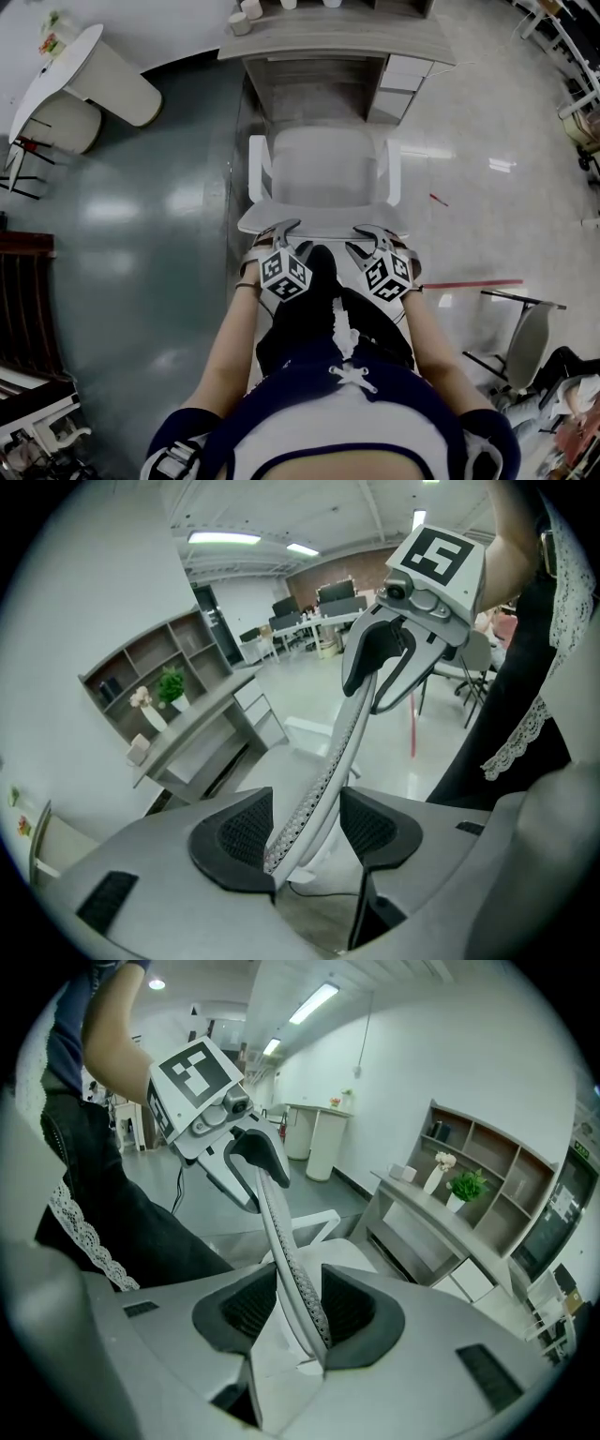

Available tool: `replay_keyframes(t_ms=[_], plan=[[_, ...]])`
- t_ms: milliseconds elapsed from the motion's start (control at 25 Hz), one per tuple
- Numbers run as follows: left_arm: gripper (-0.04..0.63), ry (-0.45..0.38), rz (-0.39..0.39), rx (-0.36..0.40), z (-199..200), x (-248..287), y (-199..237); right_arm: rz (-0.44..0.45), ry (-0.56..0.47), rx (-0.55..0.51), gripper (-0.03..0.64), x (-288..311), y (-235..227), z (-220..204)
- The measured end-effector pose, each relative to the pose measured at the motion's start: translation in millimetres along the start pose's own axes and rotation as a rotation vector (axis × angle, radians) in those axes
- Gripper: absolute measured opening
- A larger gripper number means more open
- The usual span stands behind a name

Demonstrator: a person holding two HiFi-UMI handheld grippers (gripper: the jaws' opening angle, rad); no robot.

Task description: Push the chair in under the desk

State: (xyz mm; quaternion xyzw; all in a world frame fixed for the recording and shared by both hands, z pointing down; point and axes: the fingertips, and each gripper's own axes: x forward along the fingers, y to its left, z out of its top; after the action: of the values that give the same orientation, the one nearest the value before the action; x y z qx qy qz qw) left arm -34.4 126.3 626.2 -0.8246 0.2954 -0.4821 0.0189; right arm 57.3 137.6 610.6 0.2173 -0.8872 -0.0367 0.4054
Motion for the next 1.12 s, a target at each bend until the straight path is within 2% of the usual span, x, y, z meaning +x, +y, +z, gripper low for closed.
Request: replay_keyframes(t_ms=[1120], plan=[[0.229, -0.017, -0.032, -0.008, 5.9, 13.3, 29.4, 0.022, 0.023, 0.031, 0.143, 16.8, -28.9, 6.8]])
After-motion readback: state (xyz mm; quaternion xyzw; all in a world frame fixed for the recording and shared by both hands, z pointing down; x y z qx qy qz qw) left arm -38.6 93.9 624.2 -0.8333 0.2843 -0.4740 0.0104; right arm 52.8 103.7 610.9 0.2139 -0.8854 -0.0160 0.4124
